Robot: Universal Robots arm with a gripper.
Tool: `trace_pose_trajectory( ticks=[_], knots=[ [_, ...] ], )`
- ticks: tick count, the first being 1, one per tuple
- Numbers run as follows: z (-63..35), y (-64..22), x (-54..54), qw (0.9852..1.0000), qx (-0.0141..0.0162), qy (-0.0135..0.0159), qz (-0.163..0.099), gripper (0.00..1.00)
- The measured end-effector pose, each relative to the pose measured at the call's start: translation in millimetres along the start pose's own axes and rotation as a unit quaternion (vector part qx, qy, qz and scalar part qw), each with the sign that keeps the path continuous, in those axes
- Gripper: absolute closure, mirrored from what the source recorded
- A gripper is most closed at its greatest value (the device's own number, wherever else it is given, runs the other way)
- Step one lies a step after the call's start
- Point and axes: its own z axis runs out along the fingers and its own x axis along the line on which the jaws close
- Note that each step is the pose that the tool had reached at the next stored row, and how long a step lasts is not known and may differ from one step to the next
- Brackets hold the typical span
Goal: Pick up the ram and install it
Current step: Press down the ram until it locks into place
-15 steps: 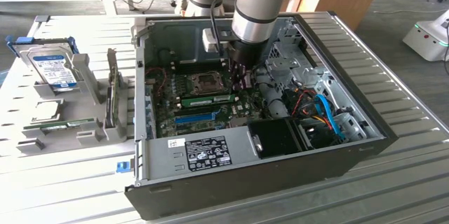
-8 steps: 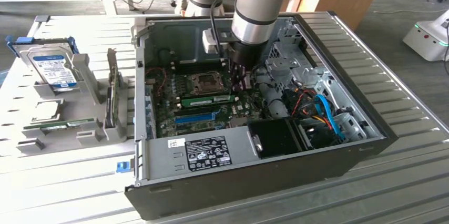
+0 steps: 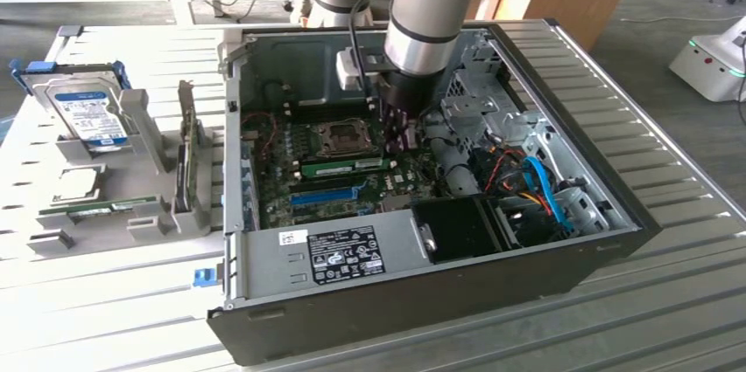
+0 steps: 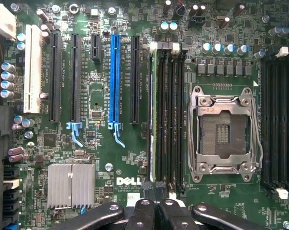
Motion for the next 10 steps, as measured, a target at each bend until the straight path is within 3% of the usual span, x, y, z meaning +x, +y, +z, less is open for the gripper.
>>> trace_pose_trajectory(
  ticks=[10],
  knots=[
    [0.9,0.0,-1.1,1.0,0.0,0.0,0.0,0.89]
  ],
)
